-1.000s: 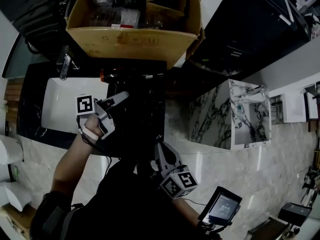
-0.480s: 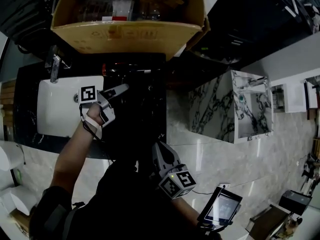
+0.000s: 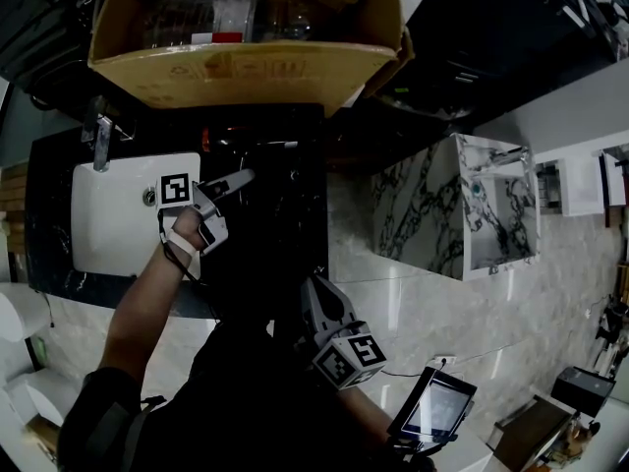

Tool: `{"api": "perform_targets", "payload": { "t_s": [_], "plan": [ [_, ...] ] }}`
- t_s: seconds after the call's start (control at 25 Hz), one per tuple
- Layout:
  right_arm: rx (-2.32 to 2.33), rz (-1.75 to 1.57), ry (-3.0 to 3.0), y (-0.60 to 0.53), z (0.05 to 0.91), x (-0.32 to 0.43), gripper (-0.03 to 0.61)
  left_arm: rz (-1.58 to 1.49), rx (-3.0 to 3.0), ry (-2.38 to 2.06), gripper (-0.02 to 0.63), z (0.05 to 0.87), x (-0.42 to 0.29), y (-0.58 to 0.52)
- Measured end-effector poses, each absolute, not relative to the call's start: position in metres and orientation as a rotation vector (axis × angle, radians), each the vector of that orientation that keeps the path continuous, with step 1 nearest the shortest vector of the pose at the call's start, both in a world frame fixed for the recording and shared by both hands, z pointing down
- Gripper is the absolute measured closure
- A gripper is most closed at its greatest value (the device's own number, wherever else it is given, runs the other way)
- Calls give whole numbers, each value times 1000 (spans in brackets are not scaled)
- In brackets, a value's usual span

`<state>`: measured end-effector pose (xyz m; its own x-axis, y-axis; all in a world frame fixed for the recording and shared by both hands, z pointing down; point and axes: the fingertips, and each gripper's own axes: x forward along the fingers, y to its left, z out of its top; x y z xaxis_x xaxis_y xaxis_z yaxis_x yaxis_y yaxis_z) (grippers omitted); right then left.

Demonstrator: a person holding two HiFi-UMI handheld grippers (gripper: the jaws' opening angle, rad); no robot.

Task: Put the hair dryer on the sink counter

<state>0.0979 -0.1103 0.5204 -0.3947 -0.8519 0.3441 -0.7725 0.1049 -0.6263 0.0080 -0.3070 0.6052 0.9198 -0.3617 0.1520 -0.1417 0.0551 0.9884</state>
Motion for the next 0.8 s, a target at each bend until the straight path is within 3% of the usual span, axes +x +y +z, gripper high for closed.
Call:
{"api": "perform_targets", "payload": {
  "t_s": [0.24,0.48,0.8],
  "plan": [
    [-1644,-1156,2276,-118,517,92,583,-142,1546,-439,465,611,8,-303],
    [-1641,-1145,2282,-121,510,92,583,-107,1570,-495,396,618,-5,-299],
    [-1632,-1124,2290,-120,505,90,583,-184,1540,-536,393,608,-33,-284]
  ]
}}
